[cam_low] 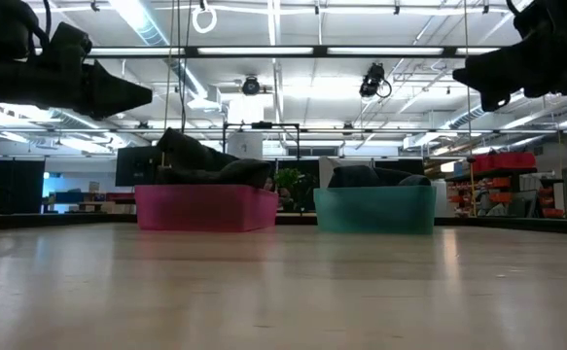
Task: Pick & Place hat
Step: Return to Home Position
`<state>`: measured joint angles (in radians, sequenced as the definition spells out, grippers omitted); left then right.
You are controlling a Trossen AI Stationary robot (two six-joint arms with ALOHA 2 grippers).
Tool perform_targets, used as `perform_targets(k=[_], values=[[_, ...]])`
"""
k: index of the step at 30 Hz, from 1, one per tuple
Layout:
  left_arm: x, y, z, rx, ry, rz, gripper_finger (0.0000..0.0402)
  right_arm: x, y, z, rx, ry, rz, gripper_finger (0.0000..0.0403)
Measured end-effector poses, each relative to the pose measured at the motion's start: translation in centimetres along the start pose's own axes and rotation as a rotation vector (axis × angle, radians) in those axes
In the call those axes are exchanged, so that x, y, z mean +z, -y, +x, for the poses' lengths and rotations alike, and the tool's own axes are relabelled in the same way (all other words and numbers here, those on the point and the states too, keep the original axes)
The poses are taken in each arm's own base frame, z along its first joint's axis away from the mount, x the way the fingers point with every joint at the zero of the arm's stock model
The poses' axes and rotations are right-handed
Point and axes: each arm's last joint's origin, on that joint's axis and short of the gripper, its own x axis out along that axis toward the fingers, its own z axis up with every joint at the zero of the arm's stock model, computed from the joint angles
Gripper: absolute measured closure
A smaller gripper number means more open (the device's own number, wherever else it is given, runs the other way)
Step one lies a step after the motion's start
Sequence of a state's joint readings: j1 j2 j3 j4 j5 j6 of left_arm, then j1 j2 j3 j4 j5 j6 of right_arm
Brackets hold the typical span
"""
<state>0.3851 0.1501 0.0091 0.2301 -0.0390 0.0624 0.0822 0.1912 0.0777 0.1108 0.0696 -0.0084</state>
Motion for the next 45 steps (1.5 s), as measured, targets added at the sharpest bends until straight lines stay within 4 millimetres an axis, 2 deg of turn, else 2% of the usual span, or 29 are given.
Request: perform_targets(k=[9,14,22,45], values=[[-0.3,0.0,0.0,-0.002,-0.034,0.003,0.0241,-1.7,0.0,0.0,0.0,-0.01,0.008,0.0266],[-0.3,0.0,0.0,-0.002,-0.034,0.003,0.0241,-1.7,0.0,0.0,-0.001,-0.01,0.009,0.0266],[-0.4,0.0,0.0,-0.002,-0.034,0.003,0.0241,-2.8,0.2,0.0,-0.079,-0.121,0.033,0.0266],[-0.4,0.0,0.0,-0.003,-0.034,0.003,0.0241,-2.8,0.2,0.0,-0.074,-0.123,0.039,0.0266]])
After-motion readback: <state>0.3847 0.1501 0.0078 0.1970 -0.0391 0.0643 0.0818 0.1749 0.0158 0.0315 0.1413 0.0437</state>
